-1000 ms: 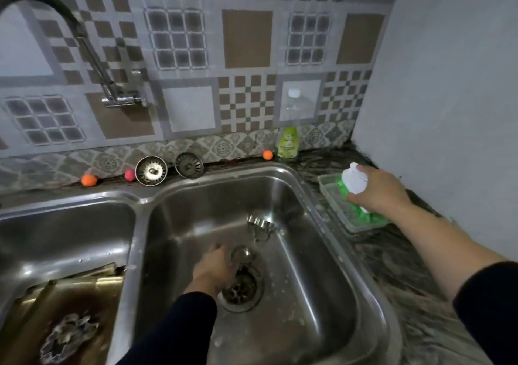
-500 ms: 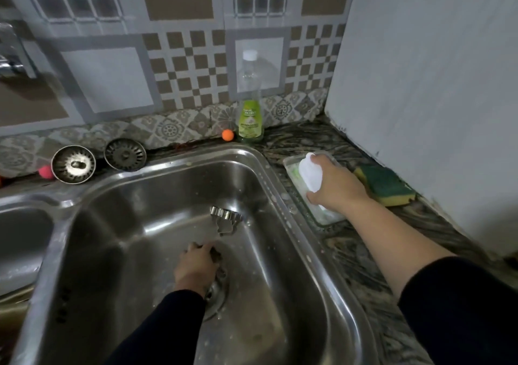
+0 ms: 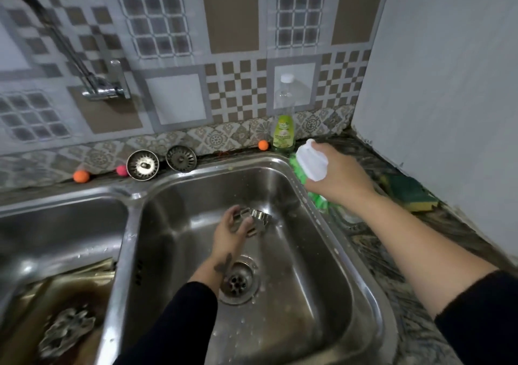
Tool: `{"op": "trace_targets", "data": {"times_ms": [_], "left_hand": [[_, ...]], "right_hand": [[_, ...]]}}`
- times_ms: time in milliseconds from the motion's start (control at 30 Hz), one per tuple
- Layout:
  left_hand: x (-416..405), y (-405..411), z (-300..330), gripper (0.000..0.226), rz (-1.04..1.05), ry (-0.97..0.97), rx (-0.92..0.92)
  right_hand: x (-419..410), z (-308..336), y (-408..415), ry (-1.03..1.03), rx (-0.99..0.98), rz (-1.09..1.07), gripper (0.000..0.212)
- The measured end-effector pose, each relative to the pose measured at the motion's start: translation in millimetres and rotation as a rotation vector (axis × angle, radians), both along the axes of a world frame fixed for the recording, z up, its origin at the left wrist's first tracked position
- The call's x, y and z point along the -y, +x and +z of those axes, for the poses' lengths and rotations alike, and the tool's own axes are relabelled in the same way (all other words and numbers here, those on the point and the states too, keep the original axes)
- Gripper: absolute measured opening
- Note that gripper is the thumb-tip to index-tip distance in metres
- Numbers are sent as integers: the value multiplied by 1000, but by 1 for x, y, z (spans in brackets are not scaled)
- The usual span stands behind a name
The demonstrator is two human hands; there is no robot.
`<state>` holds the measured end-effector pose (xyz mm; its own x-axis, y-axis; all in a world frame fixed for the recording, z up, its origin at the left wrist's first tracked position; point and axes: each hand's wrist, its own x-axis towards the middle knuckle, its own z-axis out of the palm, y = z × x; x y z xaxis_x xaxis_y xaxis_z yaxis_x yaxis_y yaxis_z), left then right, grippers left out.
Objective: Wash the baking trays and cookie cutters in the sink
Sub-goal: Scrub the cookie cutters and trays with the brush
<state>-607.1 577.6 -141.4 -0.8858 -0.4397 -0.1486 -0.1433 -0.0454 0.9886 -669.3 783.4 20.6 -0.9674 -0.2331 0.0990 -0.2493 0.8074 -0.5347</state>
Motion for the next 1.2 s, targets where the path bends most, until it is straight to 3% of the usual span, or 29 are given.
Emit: {"op": "trace_targets", "data": {"times_ms": [200,333,400,533,633,733,833,933,1067,1200], "left_hand": [[-1,37,33,41,-165,-182,-138],[28,62,41,42,-34,-239,-166],[39,68,45,42,-51,-170,-163],[32,78,63,27,-136,143,-137],[48,85,68,37,-136,369,-155],[53,96,71,40,-185,467,-152],[44,103,80,30,-181,516,-160],[54,105,83,33,-117,506,-172],[80,104,82,56,-1,493,-178],[80,113,100,45,-40,451,-137]], "right_hand": [[72,-27,75,-41,64,228,81],[93,-18,79,-69,127,309,79],[100,-16,88,-90,122,327,79],[117,-13,93,-275,145,236,75],[128,-17,109,-257,161,291,77],[132,-23,122,-316,181,246,74],[138,-21,118,-449,226,136,67],[143,-22,126,-485,282,183,67],[135,-20,134,-533,325,180,65],[141,-19,144,-355,187,283,72]]}}
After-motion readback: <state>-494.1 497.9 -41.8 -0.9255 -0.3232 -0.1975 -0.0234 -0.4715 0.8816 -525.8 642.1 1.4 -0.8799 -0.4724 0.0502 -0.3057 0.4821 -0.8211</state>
